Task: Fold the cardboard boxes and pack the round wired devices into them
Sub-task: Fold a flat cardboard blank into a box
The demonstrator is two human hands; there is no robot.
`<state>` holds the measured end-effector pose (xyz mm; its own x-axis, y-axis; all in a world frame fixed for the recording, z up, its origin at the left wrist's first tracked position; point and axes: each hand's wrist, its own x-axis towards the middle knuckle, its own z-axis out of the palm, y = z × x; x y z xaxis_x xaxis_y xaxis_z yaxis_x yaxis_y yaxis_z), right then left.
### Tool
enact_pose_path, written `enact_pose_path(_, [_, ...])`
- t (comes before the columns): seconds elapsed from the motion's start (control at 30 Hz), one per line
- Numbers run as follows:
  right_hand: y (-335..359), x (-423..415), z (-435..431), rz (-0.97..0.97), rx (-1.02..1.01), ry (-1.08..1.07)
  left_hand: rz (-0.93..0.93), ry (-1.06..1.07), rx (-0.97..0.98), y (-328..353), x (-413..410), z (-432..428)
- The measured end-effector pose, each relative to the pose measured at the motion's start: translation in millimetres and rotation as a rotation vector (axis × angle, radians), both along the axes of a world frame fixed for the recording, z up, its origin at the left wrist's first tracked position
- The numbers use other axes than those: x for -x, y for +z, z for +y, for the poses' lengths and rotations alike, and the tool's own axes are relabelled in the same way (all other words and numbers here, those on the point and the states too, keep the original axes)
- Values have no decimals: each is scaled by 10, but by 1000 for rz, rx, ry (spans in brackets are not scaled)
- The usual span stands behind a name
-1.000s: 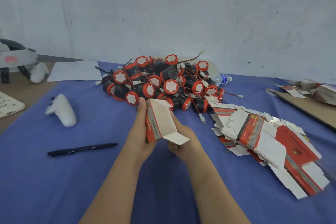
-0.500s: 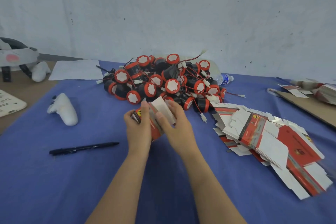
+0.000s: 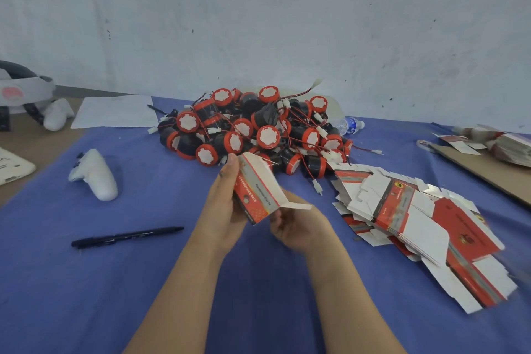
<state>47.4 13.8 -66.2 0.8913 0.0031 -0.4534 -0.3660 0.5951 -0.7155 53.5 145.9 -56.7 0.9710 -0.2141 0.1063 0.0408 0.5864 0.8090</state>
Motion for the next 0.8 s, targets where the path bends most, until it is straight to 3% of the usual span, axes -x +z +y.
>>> enact_pose_path(0.13, [12,-21,152,-8,31,54,-14,229,3,-10,-39,-8])
enact_pose_path(0.23, [28,-32,75,-102,6,37,-154,459,-340,-91,-54,-23])
enact_pose_path(0.27, [33,-35,58,-132,87,-10,-227,508,-521,-137,-77,-24])
enact_pose_path(0.33, [-1,-69,38,-172,458,-157,-313,536,-804,-237,-100,-40])
enact_pose_path(0.4, [-57,-84,39,-237,804,-286,-276,517,-905,-311,-100,-59])
enact_pose_path(0.57, [-137,-139,36,-307,888,-338,-1,635,-785,-273,-99,-62])
enact_pose_path(0.7, [-207,-150,-73,-188,760,-469,-13,631,-801,-320,-140,-61])
enact_pose_path(0.8, [-208,-156,-60,-174,665,-451,110,440,-501,-274,-157,-51])
